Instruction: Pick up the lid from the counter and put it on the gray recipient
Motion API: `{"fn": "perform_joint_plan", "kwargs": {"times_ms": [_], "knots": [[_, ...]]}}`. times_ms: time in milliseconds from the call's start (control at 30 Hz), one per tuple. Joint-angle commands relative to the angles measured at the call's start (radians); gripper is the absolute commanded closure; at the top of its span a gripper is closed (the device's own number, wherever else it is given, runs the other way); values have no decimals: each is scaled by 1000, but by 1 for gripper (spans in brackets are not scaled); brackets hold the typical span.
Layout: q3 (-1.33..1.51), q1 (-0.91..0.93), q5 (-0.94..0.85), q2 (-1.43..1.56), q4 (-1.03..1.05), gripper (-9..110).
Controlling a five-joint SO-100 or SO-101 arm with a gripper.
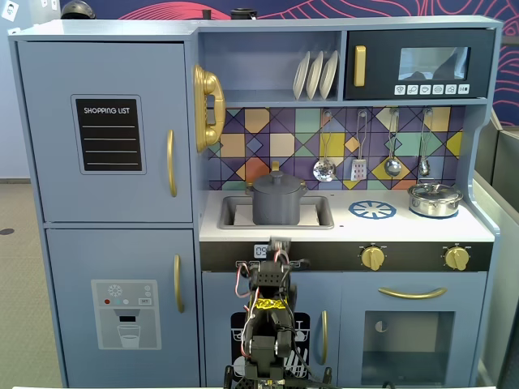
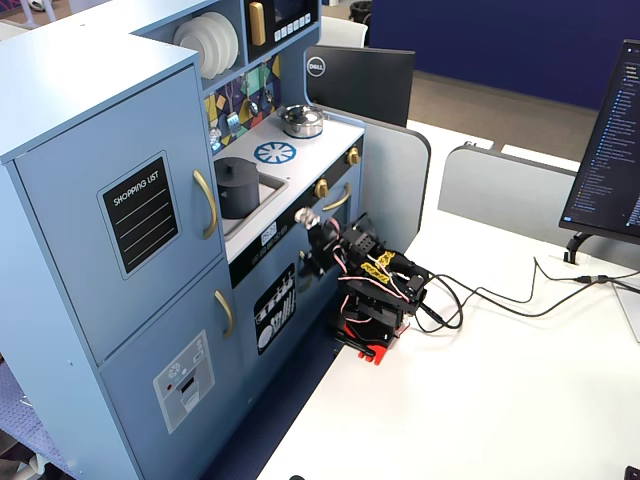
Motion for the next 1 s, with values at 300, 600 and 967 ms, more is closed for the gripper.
{"fn": "perform_joint_plan", "kwargs": {"times_ms": [300, 600, 967], "knots": [[54, -44, -12, 14, 356, 98], [54, -41, 9, 14, 411, 97], [54, -41, 9, 14, 411, 96]]}}
